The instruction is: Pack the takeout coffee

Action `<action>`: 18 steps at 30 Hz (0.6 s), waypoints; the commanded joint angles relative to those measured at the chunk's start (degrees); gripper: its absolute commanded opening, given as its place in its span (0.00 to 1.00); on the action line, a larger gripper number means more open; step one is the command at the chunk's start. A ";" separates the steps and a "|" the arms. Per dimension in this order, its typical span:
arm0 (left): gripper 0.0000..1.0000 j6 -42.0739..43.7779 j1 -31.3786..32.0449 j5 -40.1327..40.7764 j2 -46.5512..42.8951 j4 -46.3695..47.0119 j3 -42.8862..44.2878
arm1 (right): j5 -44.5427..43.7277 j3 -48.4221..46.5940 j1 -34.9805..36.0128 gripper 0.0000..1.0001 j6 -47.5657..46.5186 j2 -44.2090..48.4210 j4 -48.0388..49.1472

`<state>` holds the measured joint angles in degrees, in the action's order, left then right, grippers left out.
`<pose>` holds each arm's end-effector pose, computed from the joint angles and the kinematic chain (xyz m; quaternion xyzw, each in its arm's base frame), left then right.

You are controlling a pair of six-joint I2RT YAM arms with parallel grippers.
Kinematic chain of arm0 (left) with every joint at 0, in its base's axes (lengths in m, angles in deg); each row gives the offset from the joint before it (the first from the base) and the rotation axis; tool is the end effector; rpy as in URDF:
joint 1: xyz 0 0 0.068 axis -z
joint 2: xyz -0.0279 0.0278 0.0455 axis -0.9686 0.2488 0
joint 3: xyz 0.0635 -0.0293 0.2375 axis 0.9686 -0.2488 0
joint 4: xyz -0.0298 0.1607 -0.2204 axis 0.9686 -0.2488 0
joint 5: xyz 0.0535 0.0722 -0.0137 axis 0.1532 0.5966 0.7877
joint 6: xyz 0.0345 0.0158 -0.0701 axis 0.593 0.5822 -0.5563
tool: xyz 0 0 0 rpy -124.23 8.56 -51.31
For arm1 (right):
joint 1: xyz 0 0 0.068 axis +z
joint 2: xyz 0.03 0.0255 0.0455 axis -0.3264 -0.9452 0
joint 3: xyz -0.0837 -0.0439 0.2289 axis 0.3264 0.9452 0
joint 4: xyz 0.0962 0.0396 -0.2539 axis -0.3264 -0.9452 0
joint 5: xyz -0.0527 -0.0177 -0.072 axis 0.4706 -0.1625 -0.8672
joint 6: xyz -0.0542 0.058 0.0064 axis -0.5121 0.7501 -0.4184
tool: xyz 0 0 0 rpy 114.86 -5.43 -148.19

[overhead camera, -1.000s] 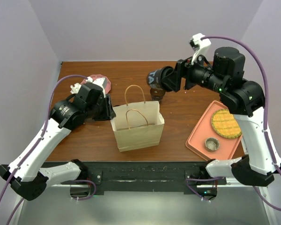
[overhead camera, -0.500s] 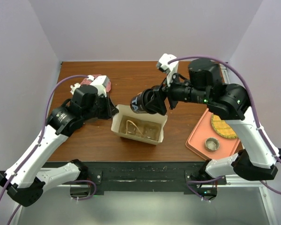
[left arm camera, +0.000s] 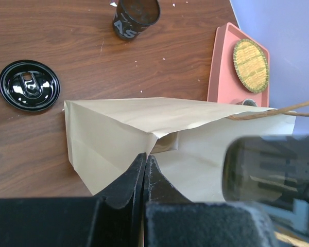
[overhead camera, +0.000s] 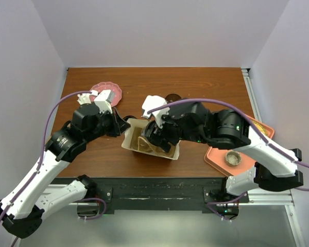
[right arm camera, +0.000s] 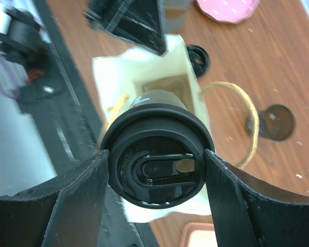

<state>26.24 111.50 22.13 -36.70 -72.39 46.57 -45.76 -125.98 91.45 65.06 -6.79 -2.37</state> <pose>0.1849 -0.1386 0.3527 0.0227 0.8528 -0.3219 0.4106 0.1006 0.2661 0.4630 -0.4840 0.7303 0.1920 0.4421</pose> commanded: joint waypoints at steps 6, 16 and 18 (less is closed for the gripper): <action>0.00 3.06 -0.13 -3.37 -5.43 8.76 -4.72 | -10.60 8.48 1.69 0.39 -6.15 -0.22 6.78; 0.00 4.29 -0.13 -8.19 -11.85 12.01 -9.12 | -15.43 16.21 8.10 0.37 -7.91 -1.10 10.64; 0.00 4.20 -0.22 -8.90 -13.34 13.41 -10.52 | -16.05 17.62 8.54 0.37 -8.34 -0.84 11.61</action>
<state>28.78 111.50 16.29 -47.69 -64.63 37.39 -58.05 -109.76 98.77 58.92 -8.04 4.98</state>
